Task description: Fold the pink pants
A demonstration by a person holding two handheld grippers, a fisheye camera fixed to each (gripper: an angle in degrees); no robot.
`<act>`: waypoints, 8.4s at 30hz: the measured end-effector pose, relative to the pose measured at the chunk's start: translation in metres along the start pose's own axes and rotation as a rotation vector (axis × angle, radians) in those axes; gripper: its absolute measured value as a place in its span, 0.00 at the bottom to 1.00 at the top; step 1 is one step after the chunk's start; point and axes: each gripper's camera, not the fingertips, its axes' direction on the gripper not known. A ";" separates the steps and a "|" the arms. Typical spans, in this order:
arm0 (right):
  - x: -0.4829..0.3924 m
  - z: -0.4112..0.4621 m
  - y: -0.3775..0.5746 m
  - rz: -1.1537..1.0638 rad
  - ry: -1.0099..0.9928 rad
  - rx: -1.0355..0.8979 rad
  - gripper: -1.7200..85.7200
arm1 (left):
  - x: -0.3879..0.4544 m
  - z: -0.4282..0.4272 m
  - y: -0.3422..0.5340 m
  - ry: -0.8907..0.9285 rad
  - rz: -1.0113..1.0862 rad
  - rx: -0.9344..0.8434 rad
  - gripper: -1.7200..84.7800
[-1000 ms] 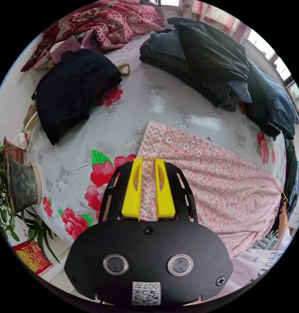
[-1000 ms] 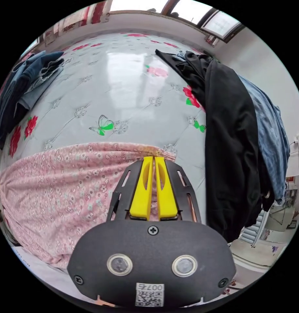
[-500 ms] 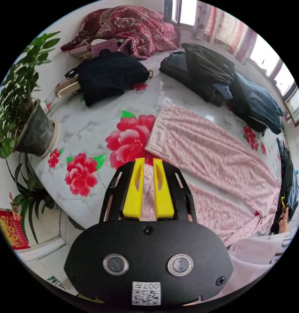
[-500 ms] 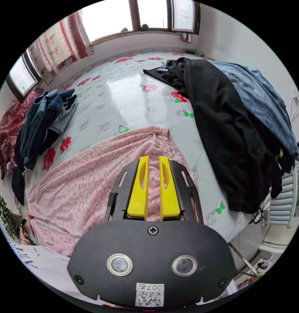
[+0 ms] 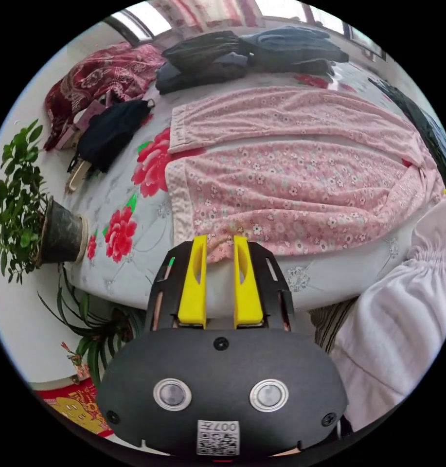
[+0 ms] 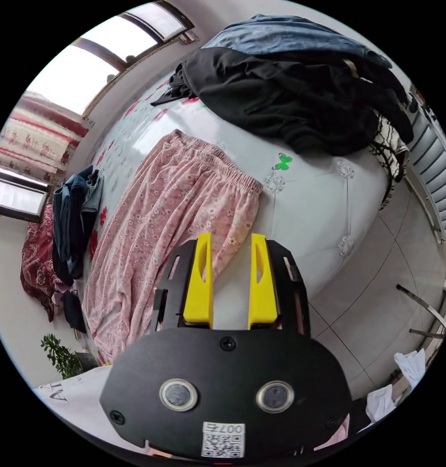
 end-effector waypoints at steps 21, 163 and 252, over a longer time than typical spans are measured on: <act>0.022 -0.046 -0.012 -0.139 -0.016 0.070 0.02 | -0.174 -0.070 -0.026 0.582 -0.473 0.360 0.02; -0.126 0.094 0.121 -0.725 0.127 -0.119 0.02 | 0.000 0.038 -0.116 0.172 -0.300 -0.018 0.01; -0.373 0.243 -0.165 -1.607 -0.359 -1.287 0.13 | 0.090 0.161 -0.094 1.455 -0.474 0.103 0.15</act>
